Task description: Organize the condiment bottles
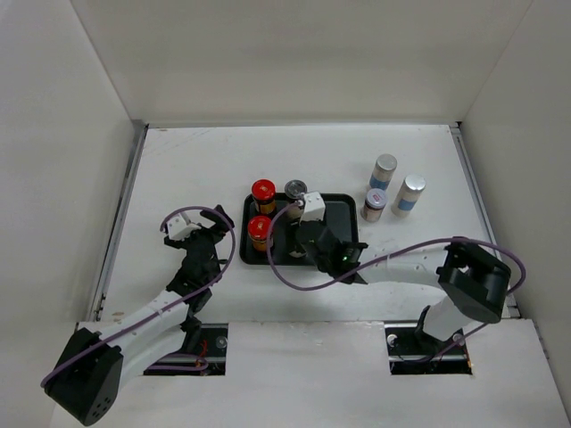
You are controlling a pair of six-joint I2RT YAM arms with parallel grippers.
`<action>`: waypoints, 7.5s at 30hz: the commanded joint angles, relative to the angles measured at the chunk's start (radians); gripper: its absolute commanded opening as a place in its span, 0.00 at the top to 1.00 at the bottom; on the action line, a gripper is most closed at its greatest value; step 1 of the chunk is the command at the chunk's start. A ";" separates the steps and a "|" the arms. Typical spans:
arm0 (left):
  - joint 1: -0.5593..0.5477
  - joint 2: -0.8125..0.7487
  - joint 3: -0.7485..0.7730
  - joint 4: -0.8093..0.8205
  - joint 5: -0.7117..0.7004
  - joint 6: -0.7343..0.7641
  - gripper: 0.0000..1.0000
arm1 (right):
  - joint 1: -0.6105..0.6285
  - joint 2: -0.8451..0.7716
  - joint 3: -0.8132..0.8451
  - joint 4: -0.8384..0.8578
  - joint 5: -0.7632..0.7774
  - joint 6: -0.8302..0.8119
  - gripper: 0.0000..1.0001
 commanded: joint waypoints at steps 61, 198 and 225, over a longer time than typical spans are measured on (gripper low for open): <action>0.006 0.030 -0.002 0.055 0.069 -0.036 0.01 | -0.333 0.017 0.055 0.188 -0.018 -0.053 0.39; -0.014 0.018 0.004 0.044 0.106 -0.042 0.00 | -0.565 -0.599 -0.181 -0.155 0.132 -0.042 0.43; 0.038 0.064 0.215 -0.304 0.158 -0.044 0.00 | -0.132 -0.427 -0.271 0.095 0.048 -0.026 0.00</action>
